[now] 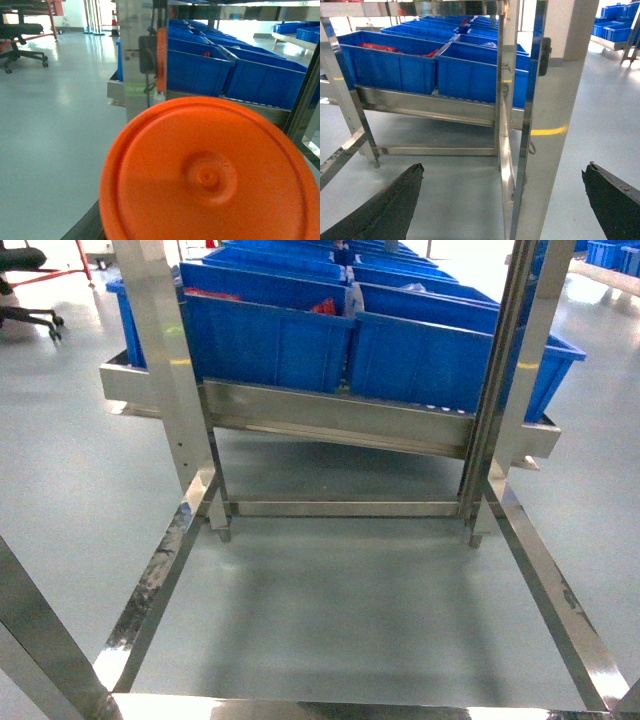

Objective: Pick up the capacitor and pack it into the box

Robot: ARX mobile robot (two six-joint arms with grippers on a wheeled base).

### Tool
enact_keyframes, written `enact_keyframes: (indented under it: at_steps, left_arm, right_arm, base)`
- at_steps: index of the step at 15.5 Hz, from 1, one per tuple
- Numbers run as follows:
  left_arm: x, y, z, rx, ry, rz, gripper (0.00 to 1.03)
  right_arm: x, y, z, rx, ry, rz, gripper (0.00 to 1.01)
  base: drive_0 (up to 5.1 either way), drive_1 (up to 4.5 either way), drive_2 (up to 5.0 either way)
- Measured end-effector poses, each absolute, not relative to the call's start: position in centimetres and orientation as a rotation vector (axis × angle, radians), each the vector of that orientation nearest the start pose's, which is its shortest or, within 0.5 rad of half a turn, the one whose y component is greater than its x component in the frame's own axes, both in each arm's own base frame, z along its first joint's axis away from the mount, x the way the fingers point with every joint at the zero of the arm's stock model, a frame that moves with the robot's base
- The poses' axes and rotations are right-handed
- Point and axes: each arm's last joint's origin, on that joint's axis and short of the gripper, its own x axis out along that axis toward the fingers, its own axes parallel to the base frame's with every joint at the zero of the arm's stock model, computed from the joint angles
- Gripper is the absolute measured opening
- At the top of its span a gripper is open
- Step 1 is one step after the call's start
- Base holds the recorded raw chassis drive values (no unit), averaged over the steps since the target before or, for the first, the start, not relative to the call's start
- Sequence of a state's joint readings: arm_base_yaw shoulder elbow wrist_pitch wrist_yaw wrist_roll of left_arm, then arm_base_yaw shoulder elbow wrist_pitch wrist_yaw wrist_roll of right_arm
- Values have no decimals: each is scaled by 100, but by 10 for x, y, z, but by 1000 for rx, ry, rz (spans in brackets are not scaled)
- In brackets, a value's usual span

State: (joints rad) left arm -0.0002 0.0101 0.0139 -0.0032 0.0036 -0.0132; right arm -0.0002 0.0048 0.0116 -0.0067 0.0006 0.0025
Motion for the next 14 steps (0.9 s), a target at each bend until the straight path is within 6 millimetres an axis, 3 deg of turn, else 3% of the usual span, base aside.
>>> enact_keyframes:
  at_steps: [2, 14]
  left_arm:
    - [97, 0, 167, -14, 2, -1, 44]
    - [97, 0, 167, -14, 2, 2, 44]
  right_arm:
    - [97, 0, 167, 2, -1, -1, 98]
    - [97, 0, 167, 2, -4, 0, 98]
  base:
    - [0, 0, 0]
    - [-500, 245, 245]
